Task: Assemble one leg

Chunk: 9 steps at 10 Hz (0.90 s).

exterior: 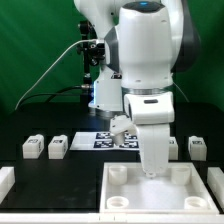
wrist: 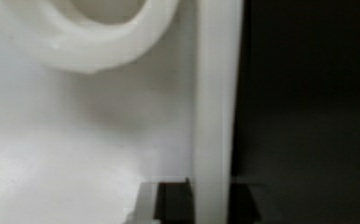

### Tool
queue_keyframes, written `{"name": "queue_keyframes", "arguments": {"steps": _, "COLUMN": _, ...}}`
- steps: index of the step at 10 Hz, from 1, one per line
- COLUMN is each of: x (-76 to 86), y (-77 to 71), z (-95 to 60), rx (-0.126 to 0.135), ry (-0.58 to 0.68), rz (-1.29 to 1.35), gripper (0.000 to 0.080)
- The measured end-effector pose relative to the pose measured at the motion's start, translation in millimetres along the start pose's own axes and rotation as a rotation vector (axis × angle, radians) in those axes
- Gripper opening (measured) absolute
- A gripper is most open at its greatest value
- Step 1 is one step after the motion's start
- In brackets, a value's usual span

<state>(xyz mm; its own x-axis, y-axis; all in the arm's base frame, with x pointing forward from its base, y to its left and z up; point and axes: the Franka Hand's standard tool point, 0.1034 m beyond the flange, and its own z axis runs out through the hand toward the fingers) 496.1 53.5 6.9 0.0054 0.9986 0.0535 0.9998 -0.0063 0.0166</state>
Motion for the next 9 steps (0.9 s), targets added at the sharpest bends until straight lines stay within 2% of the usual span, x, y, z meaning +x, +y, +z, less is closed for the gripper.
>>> {"name": "queue_keyframes", "arguments": {"steps": 1, "x": 12.1, "y": 0.5, "z": 2.2, "rx": 0.018, "ry": 0.001, "rz": 0.004, "gripper": 0.0057}}
{"name": "queue_keyframes", "arguments": {"steps": 2, "x": 18.2, "y": 0.4, "z": 4.5, "rx": 0.057, "ry": -0.012, "rz": 0.015, "gripper": 0.0057}}
{"name": "queue_keyframes", "arguments": {"steps": 3, "x": 17.9, "y": 0.6, "z": 4.1, "rx": 0.078, "ry": -0.021, "rz": 0.014, "gripper": 0.0057}}
{"name": "queue_keyframes", "arguments": {"steps": 6, "x": 17.2, "y": 0.9, "z": 3.9, "rx": 0.071, "ry": -0.018, "rz": 0.014, "gripper": 0.0057}}
{"name": "queue_keyframes", "arguments": {"steps": 7, "x": 17.0, "y": 1.4, "z": 3.5, "rx": 0.069, "ry": -0.018, "rz": 0.015, "gripper": 0.0152}}
{"name": "queue_keyframes", "arguments": {"steps": 8, "x": 16.9, "y": 1.9, "z": 3.1, "rx": 0.068, "ry": -0.018, "rz": 0.015, "gripper": 0.0152}}
{"name": "queue_keyframes", "arguments": {"steps": 9, "x": 16.9, "y": 2.3, "z": 2.7, "rx": 0.067, "ry": -0.018, "rz": 0.015, "gripper": 0.0348}}
